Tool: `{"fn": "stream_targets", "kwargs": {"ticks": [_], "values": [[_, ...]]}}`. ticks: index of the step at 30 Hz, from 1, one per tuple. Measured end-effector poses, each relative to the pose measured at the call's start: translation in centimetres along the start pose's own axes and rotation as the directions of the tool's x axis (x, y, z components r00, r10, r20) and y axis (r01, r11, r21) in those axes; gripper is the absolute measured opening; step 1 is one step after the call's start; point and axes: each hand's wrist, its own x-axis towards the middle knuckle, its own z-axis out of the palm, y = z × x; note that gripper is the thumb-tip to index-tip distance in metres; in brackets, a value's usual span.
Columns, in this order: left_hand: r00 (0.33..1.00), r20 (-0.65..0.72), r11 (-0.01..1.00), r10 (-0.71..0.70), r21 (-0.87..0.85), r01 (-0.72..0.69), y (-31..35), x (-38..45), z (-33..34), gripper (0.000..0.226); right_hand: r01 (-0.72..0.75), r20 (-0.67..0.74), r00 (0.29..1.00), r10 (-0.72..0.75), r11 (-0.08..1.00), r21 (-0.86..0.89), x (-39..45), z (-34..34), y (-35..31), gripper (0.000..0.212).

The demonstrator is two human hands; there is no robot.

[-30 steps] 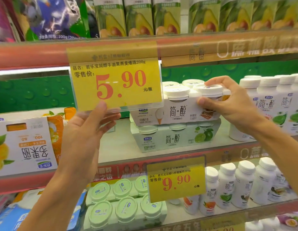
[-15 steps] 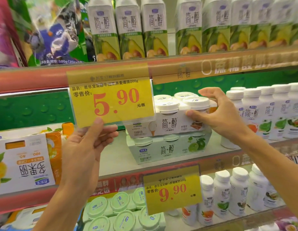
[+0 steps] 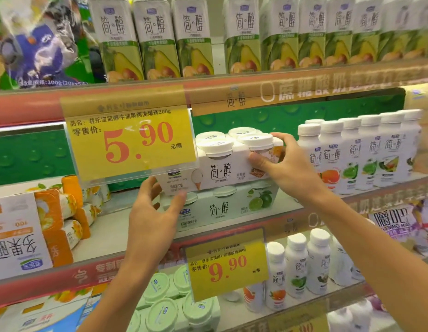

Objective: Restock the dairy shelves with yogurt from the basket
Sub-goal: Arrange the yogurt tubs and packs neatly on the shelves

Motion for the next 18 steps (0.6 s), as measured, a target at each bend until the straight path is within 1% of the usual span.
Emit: {"fn": "stream_targets", "kwargs": {"ticks": [3, 5, 7, 9, 11, 15, 18], "values": [[0.999, -0.045, 1.0, -0.011, -0.019, 0.01, -0.3, 0.4, 0.0, 0.043, 0.012, 0.009, 1.0, -0.012, 1.0, 0.003, 0.2, 0.2, 0.3, 0.085], [1.0, -0.026, 0.999, -0.017, -0.036, 0.016, -0.4, 0.5, 0.0, 0.038, 0.01, 0.013, 1.0, -0.01, 0.999, 0.042, 0.4, 0.3, 0.4, 0.076], [0.999, 0.013, 0.997, -0.034, -0.062, 0.035, -0.3, 0.7, 0.0, 0.042, -0.015, 0.036, 0.999, 0.011, 0.995, 0.1, 0.6, 0.4, 0.4, 0.071], [0.997, 0.06, 0.996, -0.049, -0.077, 0.054, -0.3, 1.3, -0.3, 0.052, -0.058, 0.068, 0.997, 0.048, 0.987, 0.15, 1.0, 0.4, 0.6, 0.075], [0.992, 0.107, 0.992, -0.064, -0.098, 0.075, -0.1, 2.1, -0.5, 0.056, -0.101, 0.108, 0.991, 0.083, 0.979, 0.179, 1.4, 0.3, 0.8, 0.085], [0.981, 0.189, 0.992, -0.049, -0.107, 0.07, 0.1, 3.0, -0.5, 0.048, -0.134, 0.171, 0.98, 0.1, 0.971, 0.198, 1.9, 0.1, 1.2, 0.094], [0.983, 0.184, 0.991, -0.024, -0.124, 0.048, -0.1, 2.9, -0.2, 0.042, -0.133, 0.179, 0.979, 0.097, 0.971, 0.201, 2.0, 0.2, 1.3, 0.092]]}}
